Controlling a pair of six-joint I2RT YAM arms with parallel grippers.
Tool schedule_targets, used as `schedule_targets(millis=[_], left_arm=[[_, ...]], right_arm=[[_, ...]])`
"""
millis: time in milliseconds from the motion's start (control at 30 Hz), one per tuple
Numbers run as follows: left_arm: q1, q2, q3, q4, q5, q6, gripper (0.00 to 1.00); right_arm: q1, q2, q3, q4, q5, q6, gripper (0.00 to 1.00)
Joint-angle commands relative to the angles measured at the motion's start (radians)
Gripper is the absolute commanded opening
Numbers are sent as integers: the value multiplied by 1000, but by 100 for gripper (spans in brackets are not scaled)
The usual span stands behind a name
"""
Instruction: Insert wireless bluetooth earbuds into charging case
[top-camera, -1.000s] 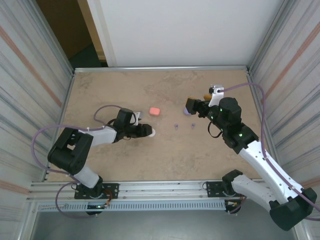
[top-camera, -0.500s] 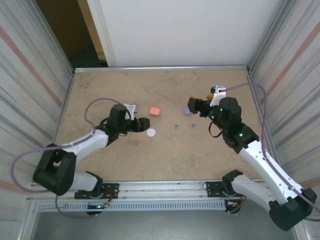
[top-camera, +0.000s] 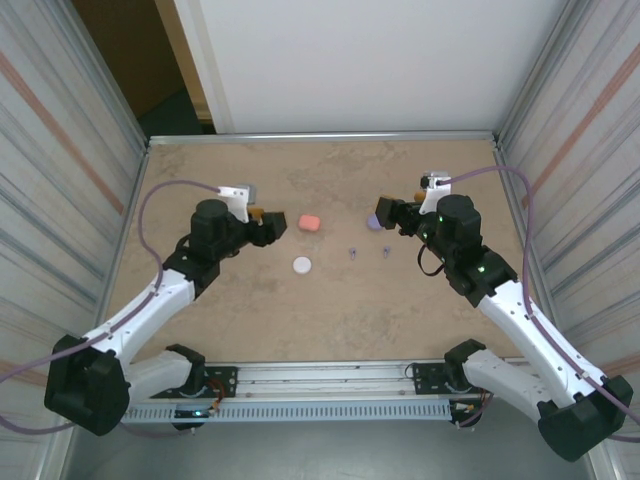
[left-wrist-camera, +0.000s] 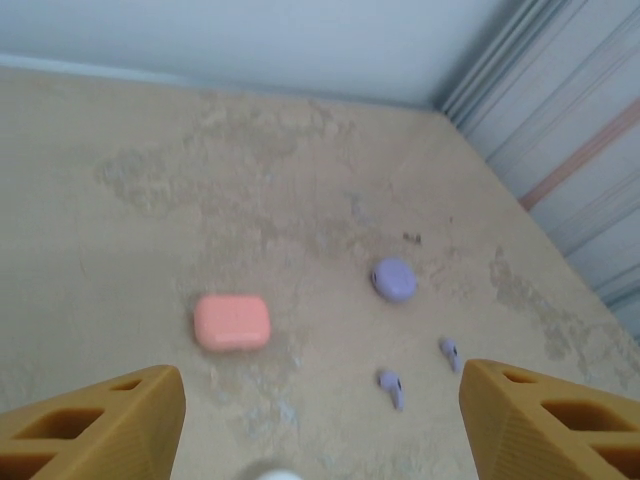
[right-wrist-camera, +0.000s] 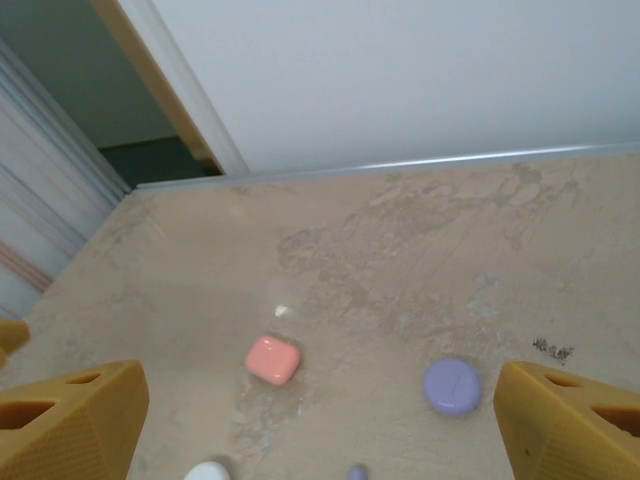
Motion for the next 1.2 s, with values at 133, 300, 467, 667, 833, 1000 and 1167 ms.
schedule_targets(millis=[133,300,467,667,833,1000,1167], left_arm=[[17,-31,110,155,-42,5,75],[20,-25,120,270,-60,-51,75],[20,-15,75,390,-74,-114,76],[24,2,19,443,-74,-129,76],[42,4,-31,491,-58,-144,77],[64,3,-62,513,-51,-157,78],[77,23,-81,547,-31,-177,78]], right_arm=[[-3,4,21,-2,7,12,99],[-3,8,27,-18,15,22,99],[-5,5,28,-55,52,52,99],[-19,16,16,-77,104,167,99],[-25,66,40,-159,126,195,99],[-28,172,119,-286,160,181,99],[-27,288,176,-355,174,164,92]])
